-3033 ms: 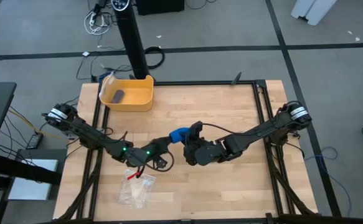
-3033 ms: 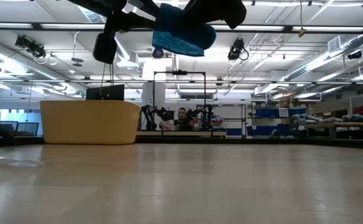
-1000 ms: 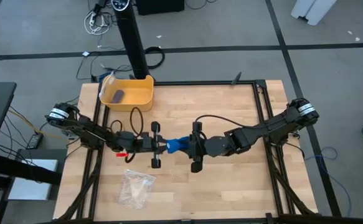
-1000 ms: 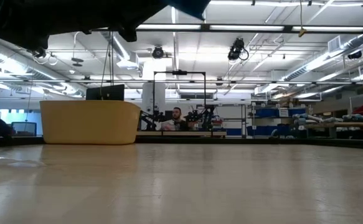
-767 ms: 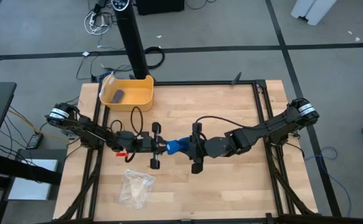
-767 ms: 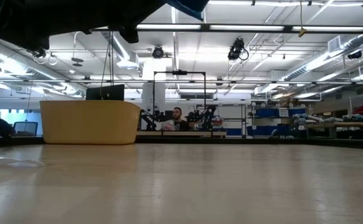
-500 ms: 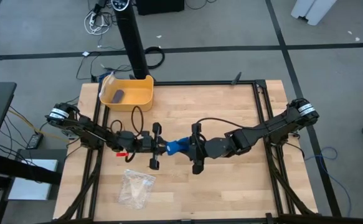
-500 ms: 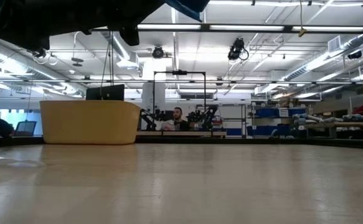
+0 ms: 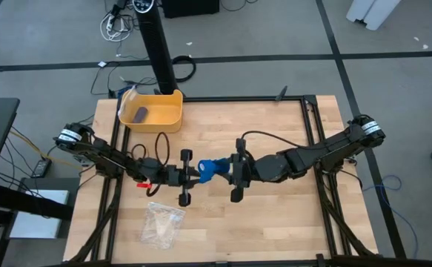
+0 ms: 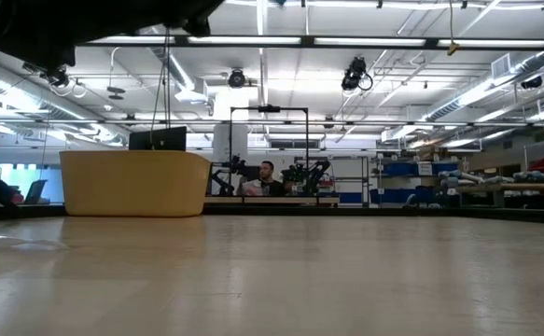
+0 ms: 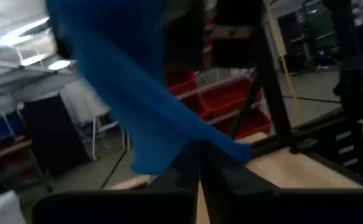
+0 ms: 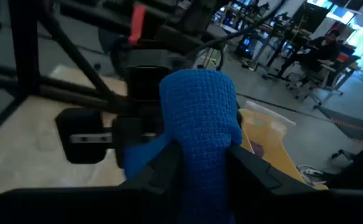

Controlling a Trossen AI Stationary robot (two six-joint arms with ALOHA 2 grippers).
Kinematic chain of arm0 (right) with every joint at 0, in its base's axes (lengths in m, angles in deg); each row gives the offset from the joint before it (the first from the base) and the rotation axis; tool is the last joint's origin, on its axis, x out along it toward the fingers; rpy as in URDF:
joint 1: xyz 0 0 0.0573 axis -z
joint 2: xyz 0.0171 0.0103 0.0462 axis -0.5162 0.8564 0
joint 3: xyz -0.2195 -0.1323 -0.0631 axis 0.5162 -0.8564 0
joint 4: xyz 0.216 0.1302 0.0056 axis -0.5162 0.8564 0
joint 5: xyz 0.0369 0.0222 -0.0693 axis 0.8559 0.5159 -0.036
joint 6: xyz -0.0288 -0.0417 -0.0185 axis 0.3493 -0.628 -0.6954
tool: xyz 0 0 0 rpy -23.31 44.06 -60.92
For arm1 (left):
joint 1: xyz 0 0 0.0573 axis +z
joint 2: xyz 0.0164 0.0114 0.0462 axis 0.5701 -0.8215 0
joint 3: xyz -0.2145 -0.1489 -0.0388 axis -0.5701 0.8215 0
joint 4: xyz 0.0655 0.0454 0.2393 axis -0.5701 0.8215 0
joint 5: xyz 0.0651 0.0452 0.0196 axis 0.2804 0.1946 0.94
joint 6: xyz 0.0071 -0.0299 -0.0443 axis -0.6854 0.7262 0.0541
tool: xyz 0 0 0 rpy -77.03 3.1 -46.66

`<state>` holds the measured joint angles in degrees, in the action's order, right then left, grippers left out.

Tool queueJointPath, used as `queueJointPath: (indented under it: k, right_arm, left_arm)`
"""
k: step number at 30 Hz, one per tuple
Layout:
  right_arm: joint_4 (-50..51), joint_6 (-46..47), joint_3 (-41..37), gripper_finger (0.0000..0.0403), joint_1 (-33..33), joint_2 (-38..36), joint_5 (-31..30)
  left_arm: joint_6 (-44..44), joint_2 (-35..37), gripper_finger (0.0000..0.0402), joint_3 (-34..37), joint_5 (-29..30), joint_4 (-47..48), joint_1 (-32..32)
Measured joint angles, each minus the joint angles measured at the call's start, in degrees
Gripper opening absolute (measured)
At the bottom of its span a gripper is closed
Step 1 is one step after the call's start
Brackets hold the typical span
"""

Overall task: Roll bandage
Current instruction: Roll the blue bandage

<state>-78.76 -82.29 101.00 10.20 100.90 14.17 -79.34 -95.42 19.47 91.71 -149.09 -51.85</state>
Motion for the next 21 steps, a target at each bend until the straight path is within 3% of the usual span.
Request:
queueJointPath:
  k: [21]
  right_arm:
    - [1.61, 0.34, 0.09, 0.0103, 0.02, 0.07, 1.18]
  left_arm:
    - [-0.06, 0.04, 0.0020, -6.08, 1.04, -7.12, -1.90]
